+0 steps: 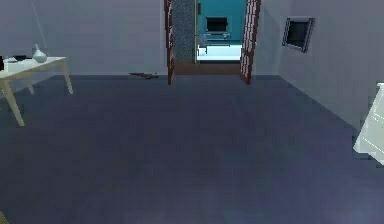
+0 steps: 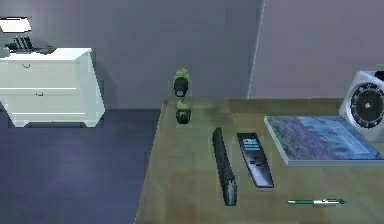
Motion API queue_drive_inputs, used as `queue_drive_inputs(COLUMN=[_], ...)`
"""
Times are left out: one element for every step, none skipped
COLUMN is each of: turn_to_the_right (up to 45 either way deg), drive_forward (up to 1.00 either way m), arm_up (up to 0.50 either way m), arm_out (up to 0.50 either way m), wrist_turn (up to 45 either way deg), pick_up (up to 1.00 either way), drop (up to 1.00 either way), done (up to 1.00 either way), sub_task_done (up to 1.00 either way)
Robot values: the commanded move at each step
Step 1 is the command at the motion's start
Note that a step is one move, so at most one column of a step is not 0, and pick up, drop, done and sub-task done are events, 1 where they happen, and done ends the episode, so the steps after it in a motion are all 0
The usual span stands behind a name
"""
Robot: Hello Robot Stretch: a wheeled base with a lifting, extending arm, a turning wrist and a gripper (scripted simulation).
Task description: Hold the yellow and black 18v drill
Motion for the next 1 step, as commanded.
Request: queue_drive_inputs(turn_to_the_right=[0.0], drive_forward=[0.0], arm_up=[0.5], arm_out=[0.0], wrist_turn=[0.0], pick_up=[0.0], drop=[0.0], done=[0.0], sub_task_done=[0.0])
